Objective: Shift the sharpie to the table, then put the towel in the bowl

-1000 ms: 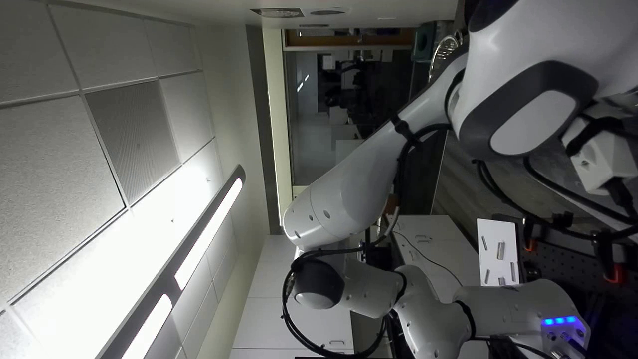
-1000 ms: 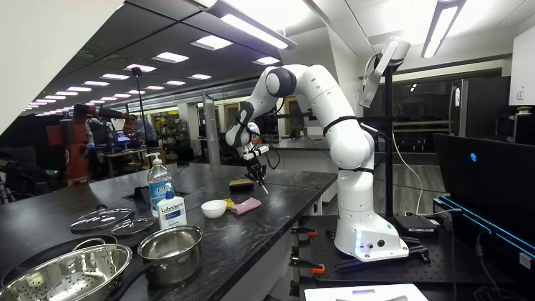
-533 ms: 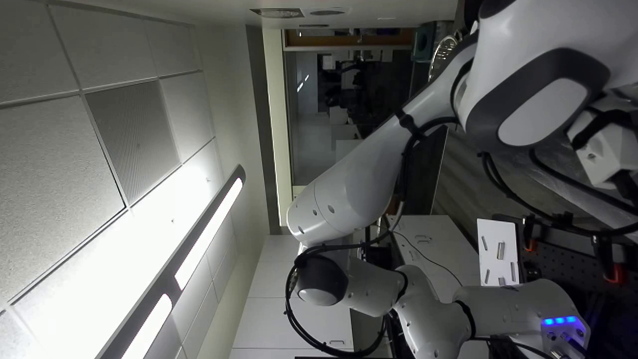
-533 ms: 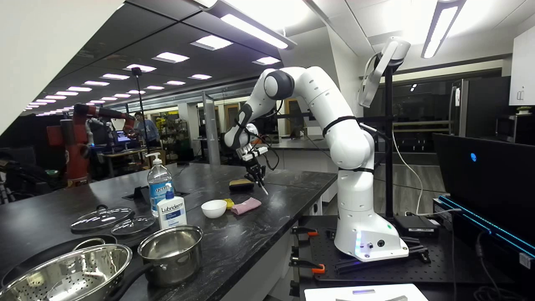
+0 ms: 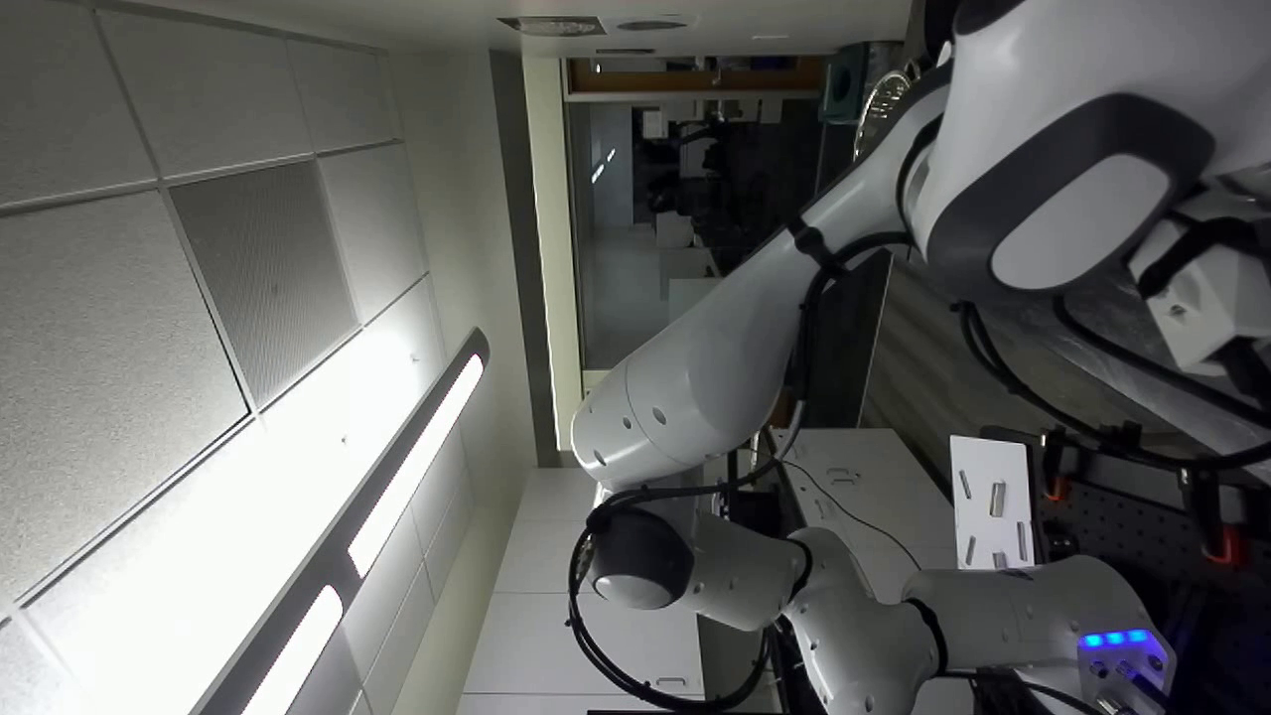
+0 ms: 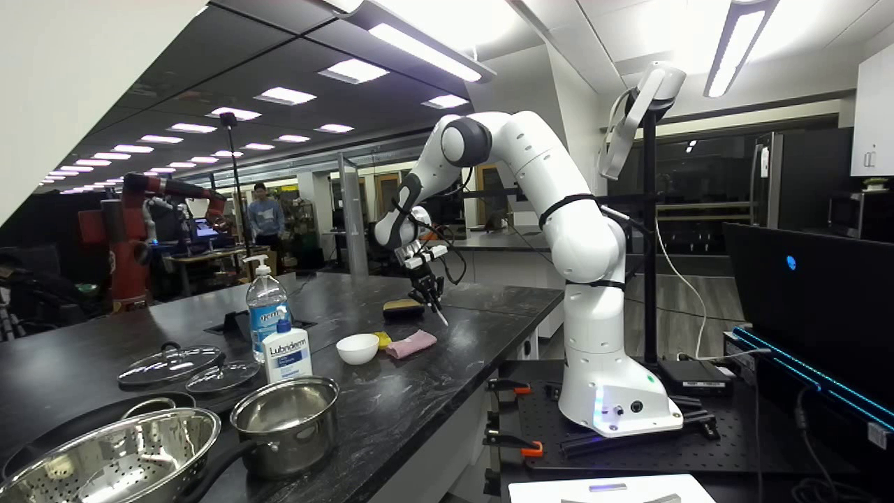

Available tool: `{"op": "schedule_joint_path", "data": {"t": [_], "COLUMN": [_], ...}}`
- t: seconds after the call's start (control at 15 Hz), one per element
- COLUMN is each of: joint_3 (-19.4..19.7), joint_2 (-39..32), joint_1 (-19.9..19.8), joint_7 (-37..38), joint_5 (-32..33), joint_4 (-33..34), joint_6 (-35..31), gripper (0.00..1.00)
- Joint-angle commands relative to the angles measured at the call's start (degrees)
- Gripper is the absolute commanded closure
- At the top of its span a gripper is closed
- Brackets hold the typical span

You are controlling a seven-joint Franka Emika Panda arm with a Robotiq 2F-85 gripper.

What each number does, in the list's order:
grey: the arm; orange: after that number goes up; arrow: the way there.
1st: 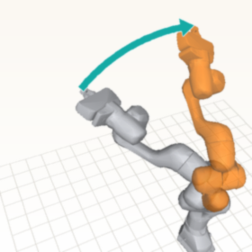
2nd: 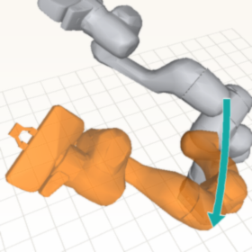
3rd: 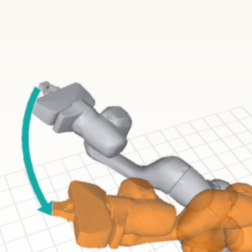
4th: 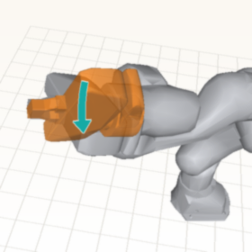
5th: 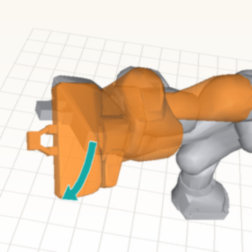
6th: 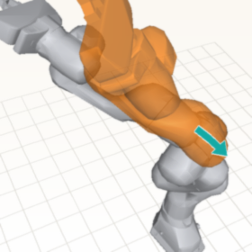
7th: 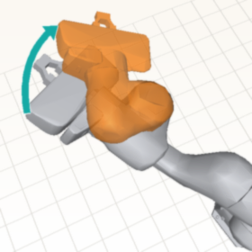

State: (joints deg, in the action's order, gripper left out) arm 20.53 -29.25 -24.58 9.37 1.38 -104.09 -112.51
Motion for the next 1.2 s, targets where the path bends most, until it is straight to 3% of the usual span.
{"op": "schedule_joint_path", "data": {"t": [0.0,0.47,0.53,0.67,1.13], "joint_3": [0.0,0.0,0.0,0.2,0.5], "joint_2": [-0.2,-0.2,-0.2,-0.2,-0.1], "joint_1": [0.0,0.0,0.0,0.1,0.7], "joint_7": [0.0,0.0,0.0,0.5,1.2], "joint_5": [-0.1,-0.1,-0.1,0.1,1.0], "joint_4": [0.4,0.4,0.4,0.3,0.0], "joint_6": [0.3,0.3,0.3,0.1,-0.1], "gripper": [0.82,0.82,0.57,0.51,0.01]}}
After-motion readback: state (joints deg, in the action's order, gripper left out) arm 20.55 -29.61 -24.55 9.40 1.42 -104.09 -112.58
